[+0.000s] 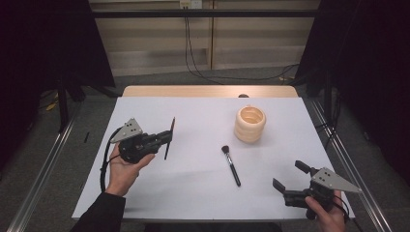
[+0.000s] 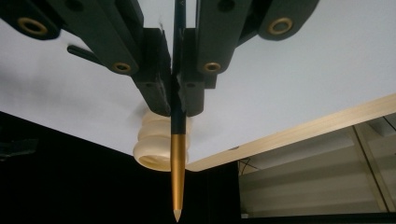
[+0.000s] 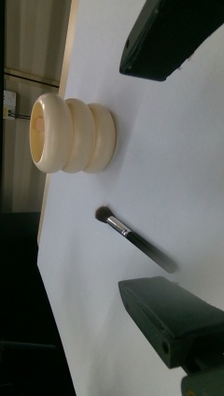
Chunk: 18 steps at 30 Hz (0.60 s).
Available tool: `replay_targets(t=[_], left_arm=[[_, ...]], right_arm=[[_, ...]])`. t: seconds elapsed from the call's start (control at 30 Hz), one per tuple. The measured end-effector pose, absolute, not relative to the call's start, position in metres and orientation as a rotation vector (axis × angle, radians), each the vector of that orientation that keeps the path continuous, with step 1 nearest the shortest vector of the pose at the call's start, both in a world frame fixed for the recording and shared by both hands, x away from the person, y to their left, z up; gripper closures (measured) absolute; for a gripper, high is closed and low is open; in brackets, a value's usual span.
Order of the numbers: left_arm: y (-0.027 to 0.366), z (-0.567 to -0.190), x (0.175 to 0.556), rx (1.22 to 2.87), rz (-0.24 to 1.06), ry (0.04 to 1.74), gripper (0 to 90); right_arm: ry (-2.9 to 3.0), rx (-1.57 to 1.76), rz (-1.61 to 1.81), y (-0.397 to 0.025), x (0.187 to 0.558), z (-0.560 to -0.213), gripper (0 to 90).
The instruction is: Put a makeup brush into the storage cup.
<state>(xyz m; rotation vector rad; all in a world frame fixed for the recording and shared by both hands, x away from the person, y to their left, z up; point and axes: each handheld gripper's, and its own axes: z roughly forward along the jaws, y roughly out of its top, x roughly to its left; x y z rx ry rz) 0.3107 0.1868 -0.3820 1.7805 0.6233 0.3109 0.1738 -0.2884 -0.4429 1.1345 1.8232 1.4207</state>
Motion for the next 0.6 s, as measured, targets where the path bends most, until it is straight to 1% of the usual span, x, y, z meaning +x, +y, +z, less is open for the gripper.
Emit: replay_targets(t=[0.1,0.17,0.2,0.27,0.33,0.4,0.43,0.47,0.6], left_arm=[[0.185,-0.38,0.306,1.776,0.325,0.636,83.7],[0.186,-0.379,0.303,1.769,0.304,0.621,83.6],[0.185,-0.378,0.3,1.765,0.325,0.643,83.7],[0.186,-0.377,0.297,1.756,0.3,0.622,83.7],[0.186,-0.375,0.293,1.762,0.316,0.642,83.7],[0.184,-0.375,0.29,1.755,0.309,0.638,83.7],[0.184,-0.374,0.289,1.755,0.285,0.616,83.7],[0.182,-0.373,0.286,1.764,0.302,0.637,83.7],[0.177,-0.372,0.279,1.762,0.275,0.613,83.7]], right_arm=[[1.814,1.142,1.43,-0.289,0.174,-0.443,0.0],[1.809,1.14,1.431,-0.289,0.174,-0.442,0.0],[1.81,1.139,1.438,-0.289,0.174,-0.442,0.0],[1.792,1.15,1.437,-0.29,0.175,-0.441,0.0],[1.768,1.165,1.448,-0.29,0.175,-0.44,0.0],[1.765,1.152,1.457,-0.29,0.176,-0.44,0.0],[1.761,1.152,1.461,-0.29,0.176,-0.44,0.0],[1.768,1.145,1.467,-0.29,0.176,-0.44,0.0],[1.743,1.16,1.489,-0.287,0.178,-0.437,0.0]])
